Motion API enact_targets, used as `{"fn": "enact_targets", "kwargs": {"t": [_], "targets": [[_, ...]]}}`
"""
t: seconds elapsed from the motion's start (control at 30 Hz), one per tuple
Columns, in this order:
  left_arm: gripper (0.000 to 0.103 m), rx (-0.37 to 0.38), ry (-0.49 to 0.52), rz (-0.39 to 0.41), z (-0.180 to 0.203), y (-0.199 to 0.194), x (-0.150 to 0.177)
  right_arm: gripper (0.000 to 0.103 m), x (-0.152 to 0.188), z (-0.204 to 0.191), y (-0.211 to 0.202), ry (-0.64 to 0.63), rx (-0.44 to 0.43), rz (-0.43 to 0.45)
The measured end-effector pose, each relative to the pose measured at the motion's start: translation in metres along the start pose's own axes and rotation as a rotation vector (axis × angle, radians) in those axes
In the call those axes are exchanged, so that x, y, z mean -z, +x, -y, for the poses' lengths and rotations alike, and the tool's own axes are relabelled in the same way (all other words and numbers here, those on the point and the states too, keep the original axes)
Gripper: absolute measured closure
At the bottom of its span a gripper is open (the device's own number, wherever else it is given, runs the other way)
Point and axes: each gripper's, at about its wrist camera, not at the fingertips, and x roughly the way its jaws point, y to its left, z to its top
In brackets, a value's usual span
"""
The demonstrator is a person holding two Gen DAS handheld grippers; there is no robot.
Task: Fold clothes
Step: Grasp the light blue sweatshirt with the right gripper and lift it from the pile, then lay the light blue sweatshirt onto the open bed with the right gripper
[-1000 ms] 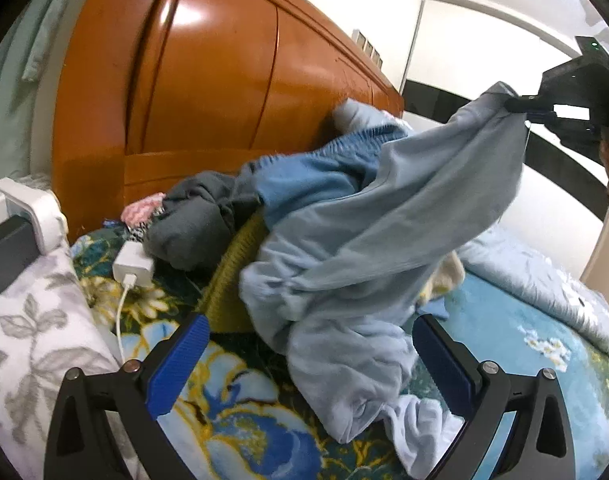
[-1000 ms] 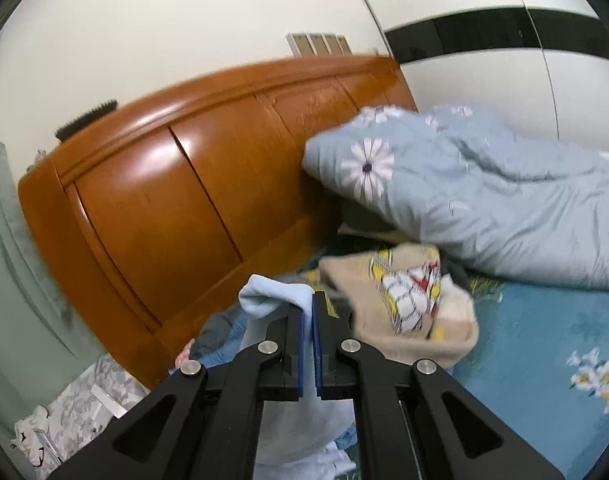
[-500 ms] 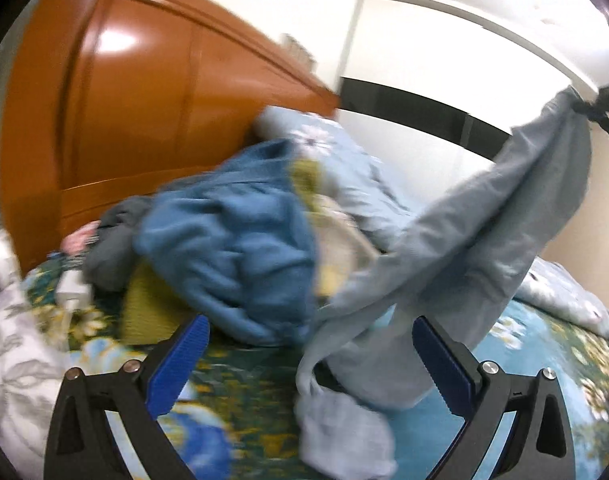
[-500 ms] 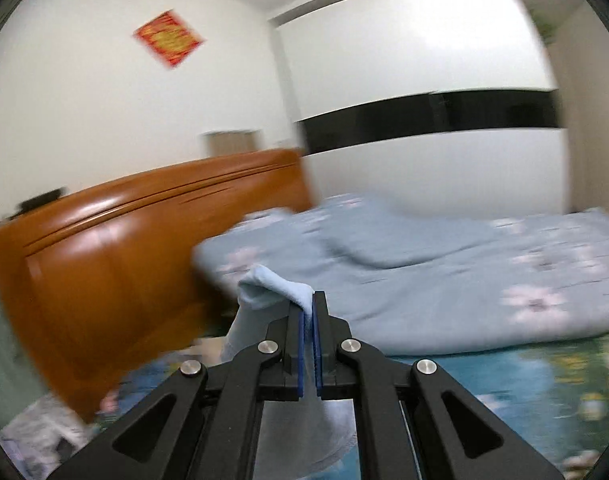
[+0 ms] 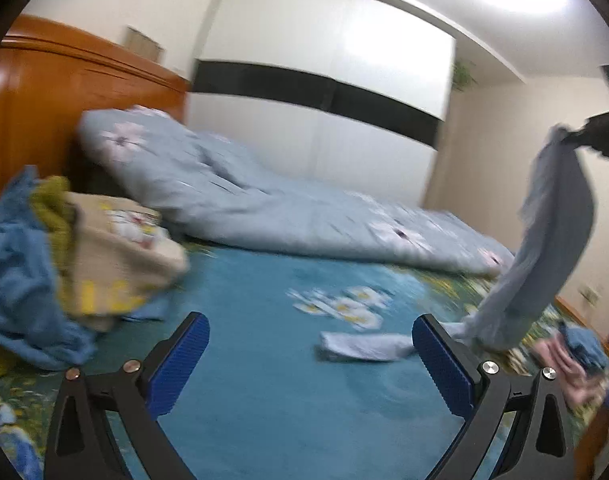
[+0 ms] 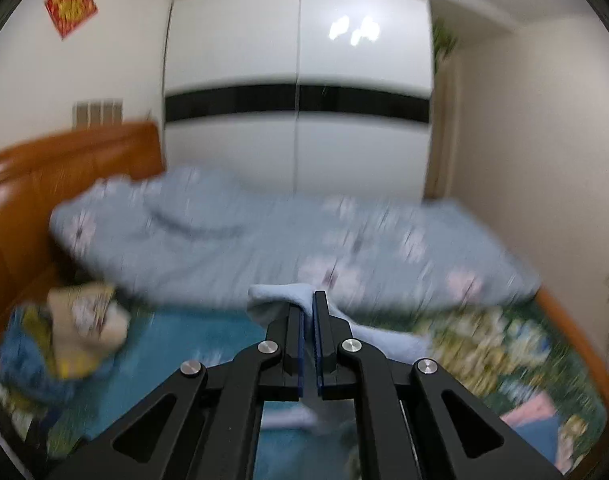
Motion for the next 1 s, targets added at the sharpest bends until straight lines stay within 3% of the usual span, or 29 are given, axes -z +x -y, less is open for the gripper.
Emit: {"fn": "enact_targets", "kwargs": {"t": [0.1,0.23,0.37,0.43,0.53,0.6,0.67,0.73,0.77,0.83,1.0], "targets": [[0.0,0.0,0.031,-0.036,0.01,0.006,0.007,0.099,0.055,-0.018,0.054,0.027,-0.12,-0.171],[0.0,-0.069,-0.009,-0.084,-0.017,0.011,0.011,0.099,0.117,-0.062,0.097,0.071,-0.362,-0.328],[0.0,-0.175,-0.077,-0.103,-0.062,0.005,0.017,0.099,0.152,-0.122,0.1,0.061,-0.657,-0.323],[0.0,-0.229,-0.1,-0.107,-0.081,0.0,0.019,0.098,0.171,-0.151,0.1,-0.013,-0.7,-0.317],[0.0,-0.282,-0.138,-0.141,-0.105,0.002,0.025,0.096,0.214,-0.177,0.119,-0.075,-0.676,-0.425],[0.0,-0.267,-0.148,-0.171,-0.105,0.008,0.031,0.096,0.235,-0.179,0.13,-0.073,-0.699,-0.493],[0.0,-0.241,-0.149,-0.194,-0.1,0.015,0.035,0.089,0.24,-0.159,0.118,-0.06,-0.715,-0.488],[0.0,-0.173,-0.142,-0.232,-0.087,0.029,0.038,0.061,0.241,-0.131,0.107,-0.035,-0.719,-0.446],[0.0,-0.138,-0.137,-0.252,-0.078,0.037,0.04,0.056,0.241,-0.113,0.104,-0.014,-0.701,-0.417],[0.0,-0.072,-0.122,-0.288,-0.059,0.052,0.044,0.053,0.241,-0.057,0.101,0.051,-0.578,-0.365],[0.0,0.02,-0.102,-0.366,-0.019,0.084,0.055,0.053,0.271,0.092,0.113,0.387,-0.134,-0.381]]}}
